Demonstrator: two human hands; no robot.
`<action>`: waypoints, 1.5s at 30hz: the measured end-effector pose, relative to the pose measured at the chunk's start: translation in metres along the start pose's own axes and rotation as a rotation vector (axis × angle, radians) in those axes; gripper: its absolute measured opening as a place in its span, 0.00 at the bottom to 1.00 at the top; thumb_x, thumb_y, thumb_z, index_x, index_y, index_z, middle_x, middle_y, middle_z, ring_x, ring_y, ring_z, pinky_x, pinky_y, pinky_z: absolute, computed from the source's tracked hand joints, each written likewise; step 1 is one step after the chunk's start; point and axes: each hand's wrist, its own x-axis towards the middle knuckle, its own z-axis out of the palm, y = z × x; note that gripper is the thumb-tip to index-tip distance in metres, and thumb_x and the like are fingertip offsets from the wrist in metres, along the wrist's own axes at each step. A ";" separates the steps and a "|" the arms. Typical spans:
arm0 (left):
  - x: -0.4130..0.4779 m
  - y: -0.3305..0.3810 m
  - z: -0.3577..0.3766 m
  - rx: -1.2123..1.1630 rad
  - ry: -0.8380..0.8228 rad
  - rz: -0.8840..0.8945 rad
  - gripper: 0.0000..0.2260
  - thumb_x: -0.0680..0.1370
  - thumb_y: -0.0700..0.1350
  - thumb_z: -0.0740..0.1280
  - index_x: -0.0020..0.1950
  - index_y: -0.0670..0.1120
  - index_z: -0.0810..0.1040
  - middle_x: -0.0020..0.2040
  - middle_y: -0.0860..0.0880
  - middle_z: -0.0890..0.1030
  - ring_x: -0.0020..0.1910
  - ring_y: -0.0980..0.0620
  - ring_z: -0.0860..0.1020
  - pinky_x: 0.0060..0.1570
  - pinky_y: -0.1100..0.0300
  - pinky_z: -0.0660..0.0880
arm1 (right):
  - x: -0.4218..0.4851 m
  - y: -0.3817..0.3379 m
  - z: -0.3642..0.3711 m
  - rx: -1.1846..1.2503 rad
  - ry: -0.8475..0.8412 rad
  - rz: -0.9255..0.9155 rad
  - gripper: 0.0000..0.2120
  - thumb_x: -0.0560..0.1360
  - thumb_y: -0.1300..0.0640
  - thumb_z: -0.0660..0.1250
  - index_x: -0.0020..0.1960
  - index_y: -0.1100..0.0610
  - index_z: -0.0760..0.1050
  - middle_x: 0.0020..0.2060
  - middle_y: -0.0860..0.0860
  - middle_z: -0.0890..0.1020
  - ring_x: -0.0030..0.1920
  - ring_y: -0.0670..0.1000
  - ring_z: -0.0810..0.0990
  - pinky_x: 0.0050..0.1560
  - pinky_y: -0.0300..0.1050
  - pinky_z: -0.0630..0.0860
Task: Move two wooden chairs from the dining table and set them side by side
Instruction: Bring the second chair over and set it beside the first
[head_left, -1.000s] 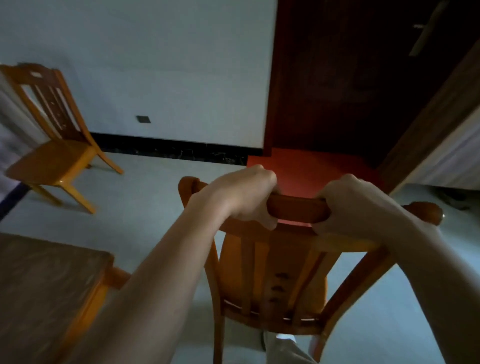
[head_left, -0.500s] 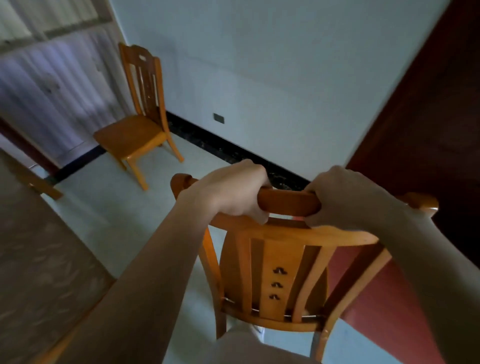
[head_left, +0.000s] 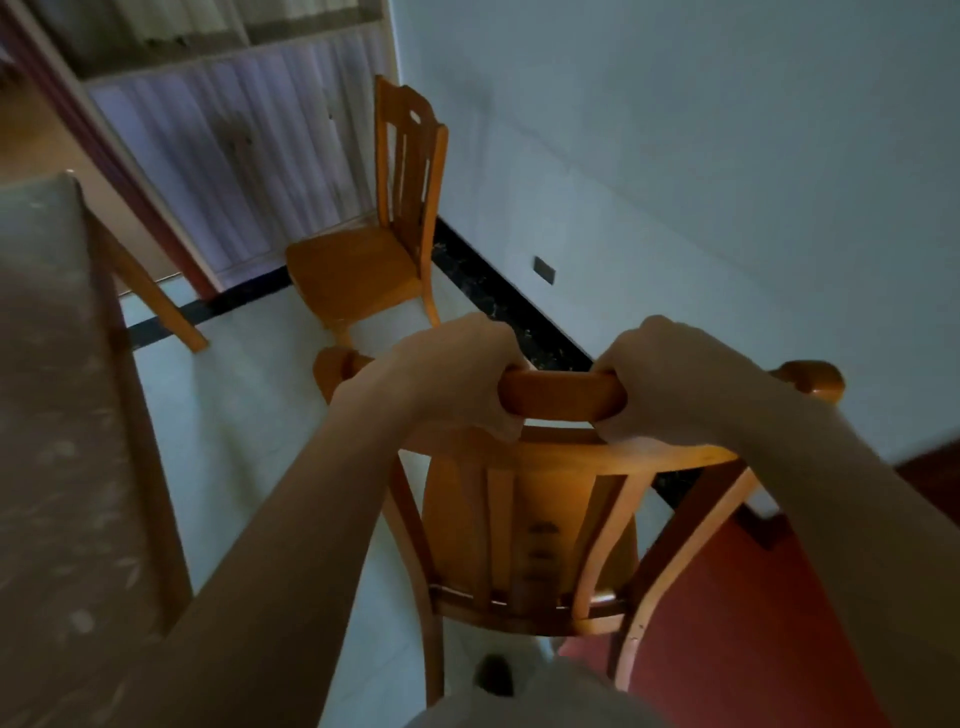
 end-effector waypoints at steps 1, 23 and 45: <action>0.009 -0.011 -0.003 -0.005 0.000 -0.014 0.19 0.74 0.49 0.77 0.31 0.57 0.69 0.28 0.57 0.74 0.26 0.59 0.74 0.30 0.69 0.66 | 0.017 0.005 -0.004 -0.005 -0.003 -0.033 0.13 0.66 0.53 0.73 0.28 0.52 0.73 0.20 0.46 0.70 0.20 0.43 0.68 0.25 0.37 0.65; 0.088 -0.230 -0.053 -0.196 0.215 -0.882 0.13 0.72 0.54 0.77 0.32 0.52 0.79 0.25 0.55 0.79 0.29 0.66 0.79 0.26 0.71 0.69 | 0.414 -0.011 -0.062 -0.133 -0.169 -0.891 0.28 0.74 0.50 0.76 0.30 0.43 0.57 0.25 0.44 0.66 0.25 0.41 0.67 0.31 0.35 0.63; 0.098 -0.339 -0.060 -0.290 0.433 -1.627 0.12 0.70 0.55 0.80 0.34 0.55 0.80 0.28 0.58 0.78 0.29 0.61 0.77 0.30 0.63 0.71 | 0.651 -0.157 -0.045 -0.214 -0.399 -1.606 0.15 0.74 0.50 0.74 0.31 0.52 0.74 0.25 0.48 0.77 0.26 0.49 0.79 0.32 0.43 0.76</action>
